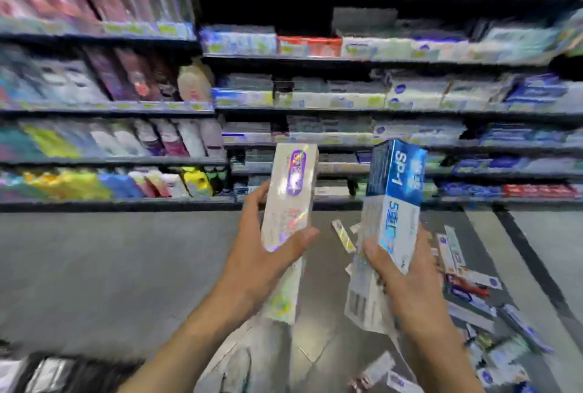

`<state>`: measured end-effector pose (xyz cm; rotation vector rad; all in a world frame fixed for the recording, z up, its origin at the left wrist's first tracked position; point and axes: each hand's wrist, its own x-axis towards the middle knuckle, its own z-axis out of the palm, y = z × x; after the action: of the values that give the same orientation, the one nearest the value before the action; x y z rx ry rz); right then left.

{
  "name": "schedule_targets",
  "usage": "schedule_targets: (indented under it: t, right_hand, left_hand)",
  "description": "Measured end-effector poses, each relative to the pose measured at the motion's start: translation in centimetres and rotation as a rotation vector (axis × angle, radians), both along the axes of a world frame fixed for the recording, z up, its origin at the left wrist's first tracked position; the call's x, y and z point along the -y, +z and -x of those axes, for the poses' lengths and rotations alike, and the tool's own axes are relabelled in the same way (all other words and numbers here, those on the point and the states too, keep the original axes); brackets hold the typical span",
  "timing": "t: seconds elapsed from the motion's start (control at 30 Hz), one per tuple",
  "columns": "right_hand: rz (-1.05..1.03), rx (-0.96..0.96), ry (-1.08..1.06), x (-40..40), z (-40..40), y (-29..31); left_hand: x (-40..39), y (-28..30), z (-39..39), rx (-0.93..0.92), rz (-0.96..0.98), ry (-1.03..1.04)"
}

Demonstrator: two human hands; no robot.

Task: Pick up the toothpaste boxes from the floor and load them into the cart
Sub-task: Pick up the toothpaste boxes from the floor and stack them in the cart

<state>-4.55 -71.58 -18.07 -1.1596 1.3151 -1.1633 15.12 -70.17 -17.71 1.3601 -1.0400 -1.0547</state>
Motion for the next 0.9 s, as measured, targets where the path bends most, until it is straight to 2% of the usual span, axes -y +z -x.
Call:
schedule_targets:
  t: [0.2,0.47,0.63,0.77,0.9]
  right_hand:
    - [0.043,-0.046,0.448,-1.5,-12.1,4.2]
    - [0.011,-0.053,0.989,-11.1,-31.5,3.5]
    - [0.025,-0.147,1.265,-18.6,-42.2,1.5]
    - [0.026,-0.251,1.385,-23.8,-49.3,-0.3]
    - [0.024,-0.336,1.458,-26.4,-53.5,-2.3]
  left_hand:
    - [-10.0,3.1,-11.1,-0.003,0.038,0.453]
    - [-27.0,2.5,-22.9,-0.021,0.002,1.075]
    - [-38.0,-0.6,-30.1,-0.078,-0.069,1.300]
    - [-44.5,-3.3,-35.4,-0.093,-0.133,1.459]
    - [-47.7,-5.2,-37.8,-0.149,-0.182,1.533]
